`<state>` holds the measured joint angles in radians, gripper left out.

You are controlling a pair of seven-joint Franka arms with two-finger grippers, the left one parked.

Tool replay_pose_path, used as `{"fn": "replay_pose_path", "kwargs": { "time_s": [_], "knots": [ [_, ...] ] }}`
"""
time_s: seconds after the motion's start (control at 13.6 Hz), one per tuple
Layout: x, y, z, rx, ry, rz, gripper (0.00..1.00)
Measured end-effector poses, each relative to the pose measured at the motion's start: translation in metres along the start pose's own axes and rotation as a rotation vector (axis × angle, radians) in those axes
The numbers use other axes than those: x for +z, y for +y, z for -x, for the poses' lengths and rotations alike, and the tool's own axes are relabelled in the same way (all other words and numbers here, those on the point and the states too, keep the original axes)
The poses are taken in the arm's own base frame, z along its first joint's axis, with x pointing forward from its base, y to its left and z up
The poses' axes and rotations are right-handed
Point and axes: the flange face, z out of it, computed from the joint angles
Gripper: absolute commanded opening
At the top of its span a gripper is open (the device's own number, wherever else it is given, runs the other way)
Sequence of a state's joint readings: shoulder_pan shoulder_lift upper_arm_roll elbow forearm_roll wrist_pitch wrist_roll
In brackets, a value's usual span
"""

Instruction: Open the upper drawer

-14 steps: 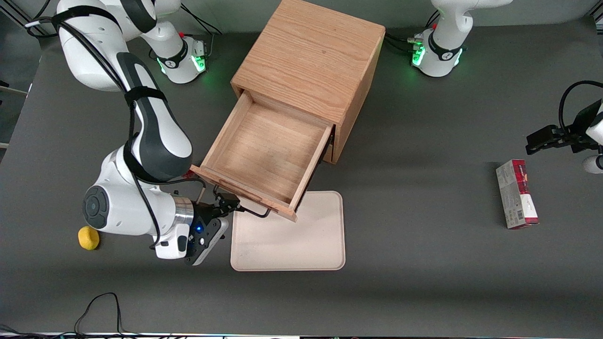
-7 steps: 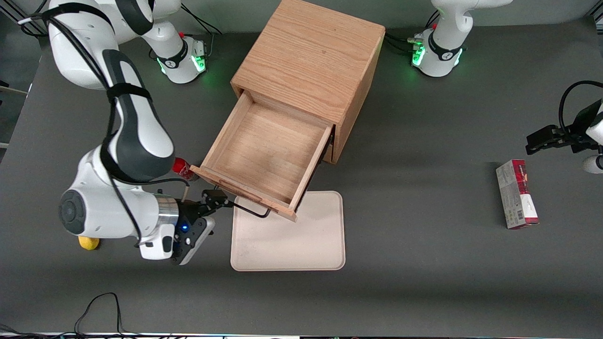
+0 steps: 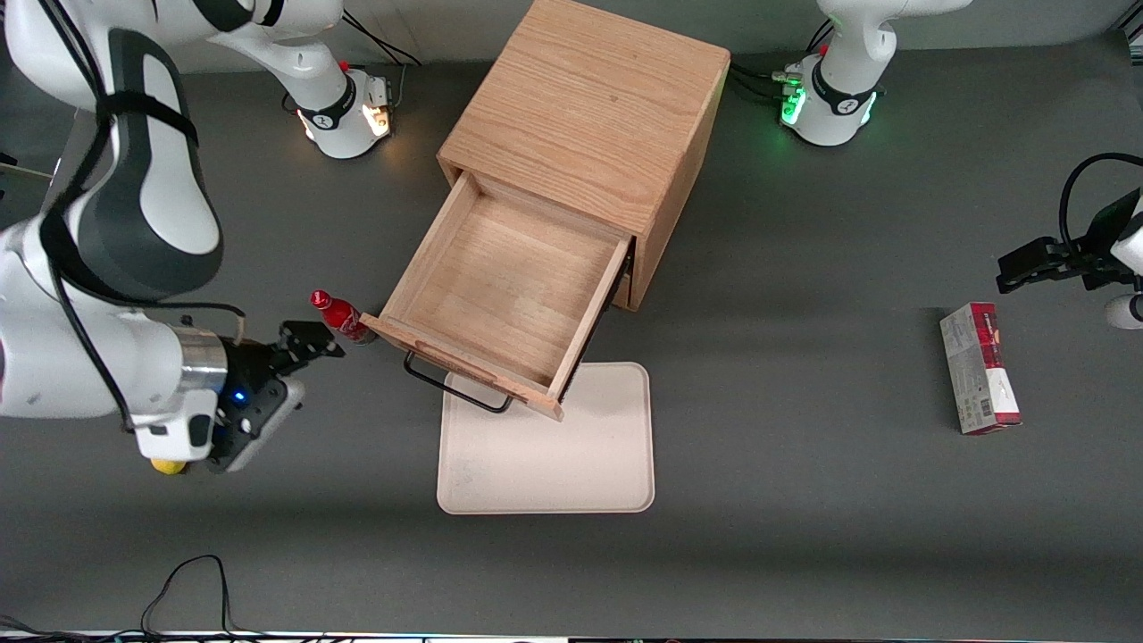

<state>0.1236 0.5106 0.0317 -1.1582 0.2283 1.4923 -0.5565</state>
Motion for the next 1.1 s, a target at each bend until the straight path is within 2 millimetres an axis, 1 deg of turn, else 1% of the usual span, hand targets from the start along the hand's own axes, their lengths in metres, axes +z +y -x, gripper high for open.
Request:
{"fn": "replay_pose_path", "kwargs": {
  "time_s": [0.15, 0.22, 0.29, 0.44, 0.52, 0.59, 0.66, 0.81, 1.1],
  "knots": [
    [-0.010, -0.001, 0.038, 0.041, -0.036, 0.040, 1.00],
    [-0.012, -0.005, 0.056, 0.065, -0.047, 0.061, 1.00],
    [-0.011, -0.009, 0.074, 0.122, -0.057, 0.076, 1.00],
    [-0.003, -0.014, 0.115, 0.273, -0.066, 0.085, 1.00],
    [-0.001, -0.015, 0.133, 0.317, -0.069, 0.083, 1.00],
    [-0.003, -0.013, 0.150, 0.349, -0.074, 0.097, 1.00],
    [-0.010, -0.009, 0.164, 0.374, -0.079, 0.127, 1.00],
    [-0.032, -0.006, 0.183, 0.418, -0.054, 0.156, 0.98],
    [-0.063, -0.010, 0.205, 0.525, 0.014, 0.174, 0.99]
  ]
}}
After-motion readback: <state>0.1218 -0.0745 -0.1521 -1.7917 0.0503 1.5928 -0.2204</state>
